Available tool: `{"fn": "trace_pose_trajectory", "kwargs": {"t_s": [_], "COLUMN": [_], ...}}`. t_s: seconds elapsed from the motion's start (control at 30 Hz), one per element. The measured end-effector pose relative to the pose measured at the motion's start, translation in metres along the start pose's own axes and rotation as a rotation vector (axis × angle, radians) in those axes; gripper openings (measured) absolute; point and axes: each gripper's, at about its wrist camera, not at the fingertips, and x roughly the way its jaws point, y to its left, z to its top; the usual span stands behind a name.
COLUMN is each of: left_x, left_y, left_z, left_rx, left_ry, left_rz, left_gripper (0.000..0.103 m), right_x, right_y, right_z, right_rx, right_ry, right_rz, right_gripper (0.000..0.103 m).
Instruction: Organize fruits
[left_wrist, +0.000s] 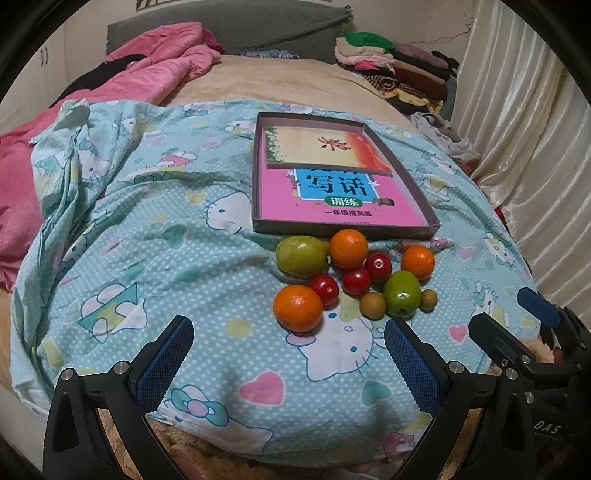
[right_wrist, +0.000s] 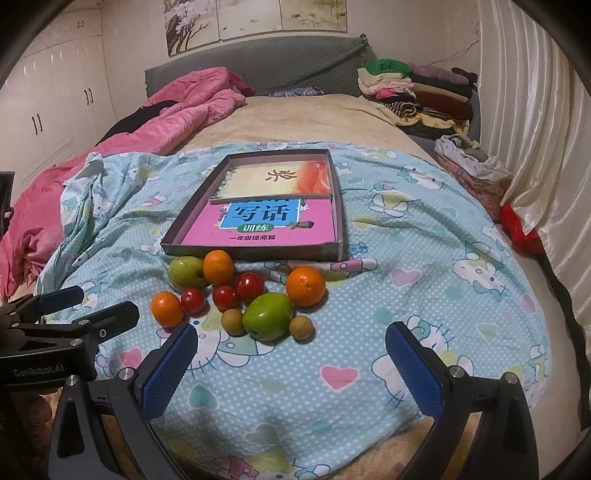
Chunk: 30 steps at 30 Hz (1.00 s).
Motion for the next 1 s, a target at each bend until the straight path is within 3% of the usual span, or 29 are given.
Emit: {"fn": "trace_pose_trajectory", "kwargs": {"t_s": [0.2,0.5,0.67,0.73,1.0], "left_x": [0.01,0.029,0.041,0.044,0.054], "left_y": [0.009,0.007,0.006,0.005,0.004], "left_z": [0.001,0.004,0.005,0.005,0.007], "left_rx": [-0.032,0.001,0.011,0.018,0.024], "left_ry": [0.036,0.08,0.104,0.114,0.148], "left_rz": [-0.001,0.003,-0.03,-0.042,-0.068], "left_gripper": [0.103,0.099,0.094,0.083,0.078], "right_x": [0.012,0.045,0.066,0.072,0.094], "right_y": [-0.008,-0.014,-0.017,-0.018,-0.018], "right_z": [0.002,0.005,0.005,0.005,0.001], "right_rx": [0.046,0.043,0.01,0.002,-0.008], "right_ry": [0.047,0.166,0.219,0.235,0.316], "right_rz": [-0.018,-0.072,-0.134,-0.129,-0.064], "right_gripper": [0.103,0.102,0.082,0.079,0.057]}}
